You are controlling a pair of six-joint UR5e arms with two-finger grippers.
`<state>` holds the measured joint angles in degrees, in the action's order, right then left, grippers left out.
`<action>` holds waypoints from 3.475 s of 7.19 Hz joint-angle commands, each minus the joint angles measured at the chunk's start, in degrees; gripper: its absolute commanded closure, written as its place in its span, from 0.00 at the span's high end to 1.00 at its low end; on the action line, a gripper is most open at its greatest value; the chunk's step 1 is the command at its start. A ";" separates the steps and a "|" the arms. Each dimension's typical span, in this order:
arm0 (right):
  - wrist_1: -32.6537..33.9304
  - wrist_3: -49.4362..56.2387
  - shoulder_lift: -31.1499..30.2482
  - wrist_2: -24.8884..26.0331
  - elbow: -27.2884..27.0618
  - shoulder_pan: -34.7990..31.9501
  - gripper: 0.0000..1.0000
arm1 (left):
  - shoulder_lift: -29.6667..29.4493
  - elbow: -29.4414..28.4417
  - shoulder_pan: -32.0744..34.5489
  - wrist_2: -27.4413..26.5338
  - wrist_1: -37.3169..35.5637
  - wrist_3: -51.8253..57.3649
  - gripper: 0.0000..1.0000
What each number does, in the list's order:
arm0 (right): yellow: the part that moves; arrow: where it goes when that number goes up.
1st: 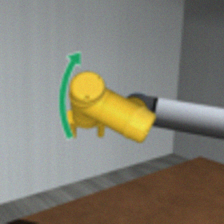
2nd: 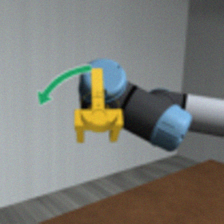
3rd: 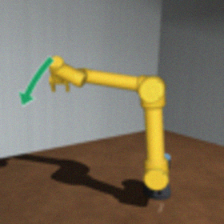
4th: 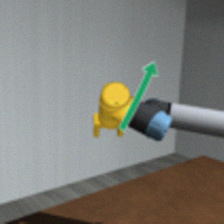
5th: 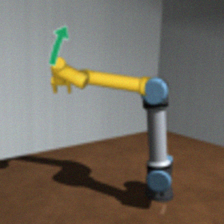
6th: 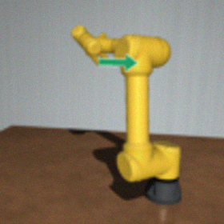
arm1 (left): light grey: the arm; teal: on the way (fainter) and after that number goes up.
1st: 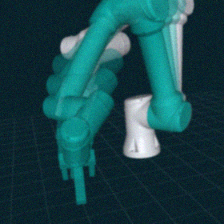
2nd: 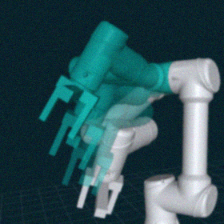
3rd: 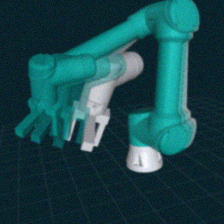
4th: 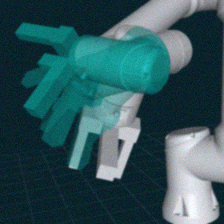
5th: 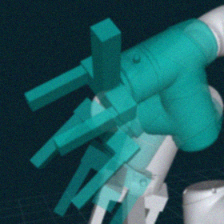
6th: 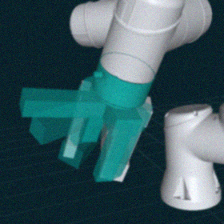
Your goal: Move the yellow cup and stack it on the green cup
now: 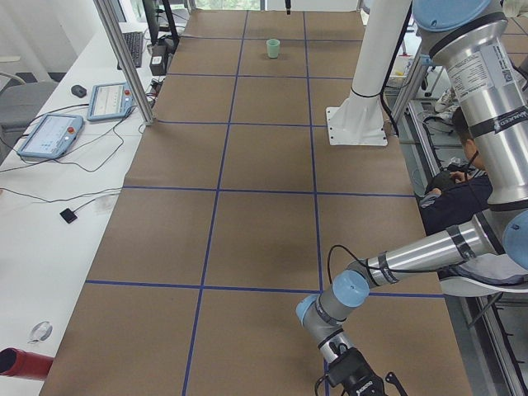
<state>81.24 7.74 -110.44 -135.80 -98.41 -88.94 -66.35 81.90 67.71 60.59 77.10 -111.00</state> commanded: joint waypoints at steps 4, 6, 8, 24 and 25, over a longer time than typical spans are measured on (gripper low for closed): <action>-2.49 -0.09 -0.04 -0.34 0.24 0.00 1.00 | -0.87 -9.88 16.90 -11.55 56.54 48.67 0.57; -3.37 -0.18 -0.04 -0.34 0.24 0.00 1.00 | -5.87 -13.33 19.65 -10.50 66.83 58.16 0.57; -3.37 -0.18 0.05 -0.42 -0.11 0.00 1.00 | -8.17 -13.17 19.83 -5.50 74.65 59.66 0.57; -19.44 -9.20 11.20 -8.76 -1.95 0.26 0.99 | -35.86 18.90 -13.34 35.47 89.70 80.82 0.19; -19.54 -12.37 11.82 -8.95 -3.78 1.13 0.99 | -37.17 18.82 -21.05 35.38 92.59 83.12 0.16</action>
<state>61.97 -0.49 -99.77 -143.87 -100.47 -88.57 -102.19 99.90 55.07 95.95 167.14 -31.46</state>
